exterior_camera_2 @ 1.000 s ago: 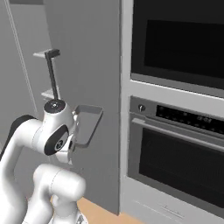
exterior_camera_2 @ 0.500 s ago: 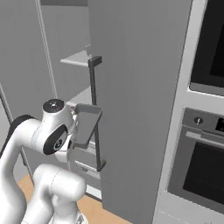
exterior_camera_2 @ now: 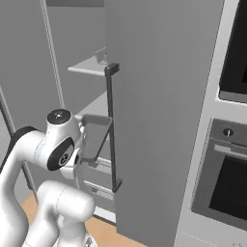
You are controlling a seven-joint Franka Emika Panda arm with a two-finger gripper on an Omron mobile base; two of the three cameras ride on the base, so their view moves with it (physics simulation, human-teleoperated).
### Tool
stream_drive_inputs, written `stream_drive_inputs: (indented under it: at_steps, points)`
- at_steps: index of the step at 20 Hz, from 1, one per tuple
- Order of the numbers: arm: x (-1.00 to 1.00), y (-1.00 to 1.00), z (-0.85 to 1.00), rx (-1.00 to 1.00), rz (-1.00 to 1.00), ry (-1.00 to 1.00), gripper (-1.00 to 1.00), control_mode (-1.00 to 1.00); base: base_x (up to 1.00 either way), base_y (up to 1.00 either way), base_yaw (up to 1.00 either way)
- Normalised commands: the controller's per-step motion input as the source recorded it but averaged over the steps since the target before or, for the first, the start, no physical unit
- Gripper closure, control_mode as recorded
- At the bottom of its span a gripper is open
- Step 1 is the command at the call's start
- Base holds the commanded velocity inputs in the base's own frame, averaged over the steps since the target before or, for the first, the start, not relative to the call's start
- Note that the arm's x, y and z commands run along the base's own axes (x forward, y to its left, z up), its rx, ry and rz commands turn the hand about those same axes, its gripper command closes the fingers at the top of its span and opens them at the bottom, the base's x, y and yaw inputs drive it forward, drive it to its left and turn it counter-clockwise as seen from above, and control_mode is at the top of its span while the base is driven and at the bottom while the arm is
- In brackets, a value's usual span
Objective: Take the meat container that has the shrimp and place it on the second highest rack of the freezer. Then take the vegetable container that has the cucumber and bell pepper and place it on the highest rack of the freezer.
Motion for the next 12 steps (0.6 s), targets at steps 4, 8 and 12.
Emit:
stream_drive_inputs:
  at_steps: [4, 8, 12]
  points:
    - [0.0, 0.0, 0.0, 0.0, 0.0, 0.0, 1.0, 1.0, 0.41, 0.4, -0.12]
    - [0.0, 0.0, 0.0, 0.0, 0.0, 0.0, 1.0, 1.0, 0.49, 0.47, -0.1]
    - [0.0, 0.0, 0.0, 0.0, 0.0, 0.0, 1.0, 1.0, 0.56, 0.16, -0.06]
